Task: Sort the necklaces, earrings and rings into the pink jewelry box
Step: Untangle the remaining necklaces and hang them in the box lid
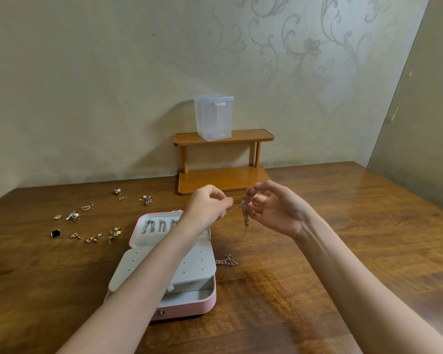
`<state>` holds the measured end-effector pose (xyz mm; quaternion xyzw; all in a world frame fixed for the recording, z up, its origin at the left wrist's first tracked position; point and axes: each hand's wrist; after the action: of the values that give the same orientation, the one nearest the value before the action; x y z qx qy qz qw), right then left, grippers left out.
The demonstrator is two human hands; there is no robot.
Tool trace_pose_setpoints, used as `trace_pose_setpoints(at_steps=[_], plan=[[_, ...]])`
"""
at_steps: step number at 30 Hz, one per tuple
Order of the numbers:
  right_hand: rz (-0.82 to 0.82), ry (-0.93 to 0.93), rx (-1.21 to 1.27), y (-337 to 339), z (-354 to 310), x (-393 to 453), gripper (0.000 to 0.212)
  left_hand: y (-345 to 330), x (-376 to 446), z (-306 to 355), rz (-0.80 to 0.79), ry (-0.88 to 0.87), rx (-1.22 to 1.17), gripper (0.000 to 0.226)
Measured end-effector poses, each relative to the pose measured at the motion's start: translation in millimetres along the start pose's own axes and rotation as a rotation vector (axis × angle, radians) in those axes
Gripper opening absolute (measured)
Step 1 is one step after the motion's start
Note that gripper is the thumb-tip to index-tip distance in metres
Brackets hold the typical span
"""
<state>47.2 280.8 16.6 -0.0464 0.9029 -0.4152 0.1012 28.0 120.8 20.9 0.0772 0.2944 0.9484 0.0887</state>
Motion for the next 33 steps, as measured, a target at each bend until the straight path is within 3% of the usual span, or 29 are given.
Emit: trace_pose_setpoints(at_steps=[3, 10, 13, 16, 22, 26, 30, 33], plan=[[-0.002, 0.008, -0.034, -1, -1, 0, 0.014, -2, 2, 0, 0.025, -0.001, -0.004, 0.02], [0.034, 0.08, 0.087, 0, -7, 0, 0.015, -3, -5, 1, -0.219, 0.177, -0.268, 0.039], [0.05, 0.089, -0.079, -4, -7, 2, 0.013, -2, -9, 0, -0.314, 0.176, -0.253, 0.04], [0.087, 0.135, -0.231, -8, -11, 4, 0.017, -1, -8, -2, -0.443, 0.118, -0.135, 0.025], [-0.026, 0.102, -0.389, -21, -16, 1, 0.016, -5, 0, 4, -0.241, 0.063, -0.389, 0.018], [-0.086, 0.076, -0.433, -28, -20, -5, 0.015, -10, 0, 11, -0.154, -0.004, -0.357, 0.008], [-0.064, 0.035, -0.529, -24, -23, -8, 0.011, -5, 3, 9, -0.015, 0.056, -0.462, 0.011], [-0.002, 0.035, -0.787, -14, -21, -7, 0.01, 3, 4, 7, 0.01, 0.12, -0.629, 0.012]])
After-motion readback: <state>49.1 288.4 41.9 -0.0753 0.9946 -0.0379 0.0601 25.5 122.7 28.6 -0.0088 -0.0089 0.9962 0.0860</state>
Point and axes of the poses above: each hand's wrist, its own x-axis towards the middle knuckle, its own y-axis out of the back of the hand, z = x × y, and after that the axes turned 10 degrees about x, right-handed
